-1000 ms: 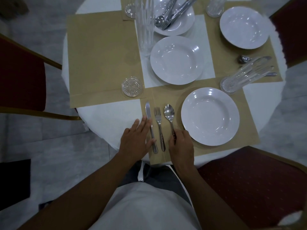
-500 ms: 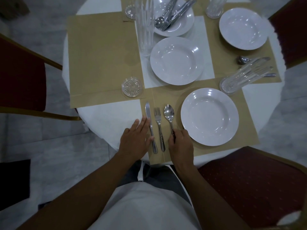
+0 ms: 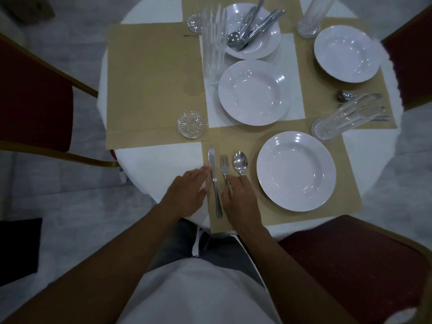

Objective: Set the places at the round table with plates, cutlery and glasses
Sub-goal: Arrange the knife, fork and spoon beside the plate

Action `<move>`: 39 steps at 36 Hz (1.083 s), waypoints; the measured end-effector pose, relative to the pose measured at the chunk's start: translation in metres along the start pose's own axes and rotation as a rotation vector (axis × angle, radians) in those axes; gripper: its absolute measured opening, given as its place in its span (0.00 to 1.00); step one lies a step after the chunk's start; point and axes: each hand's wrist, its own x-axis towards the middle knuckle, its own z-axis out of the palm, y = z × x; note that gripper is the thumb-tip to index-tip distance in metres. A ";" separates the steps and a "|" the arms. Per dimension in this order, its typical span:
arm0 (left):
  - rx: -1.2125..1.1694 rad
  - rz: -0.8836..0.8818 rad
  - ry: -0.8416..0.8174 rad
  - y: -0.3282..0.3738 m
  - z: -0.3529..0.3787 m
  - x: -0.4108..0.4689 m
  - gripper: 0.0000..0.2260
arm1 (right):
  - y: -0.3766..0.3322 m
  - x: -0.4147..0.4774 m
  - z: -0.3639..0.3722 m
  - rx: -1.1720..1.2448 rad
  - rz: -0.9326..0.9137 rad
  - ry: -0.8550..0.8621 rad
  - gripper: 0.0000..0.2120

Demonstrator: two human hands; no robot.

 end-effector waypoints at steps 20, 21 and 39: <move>0.024 -0.135 0.065 -0.076 -0.062 0.003 0.27 | -0.079 0.055 0.037 -0.097 -0.290 -0.173 0.20; 0.032 -0.118 0.082 -0.083 -0.069 0.002 0.26 | -0.085 0.058 0.042 -0.111 -0.285 -0.179 0.20; 0.328 0.061 0.040 -0.229 -0.149 -0.028 0.29 | -0.256 0.090 0.174 -0.141 -0.072 -0.009 0.24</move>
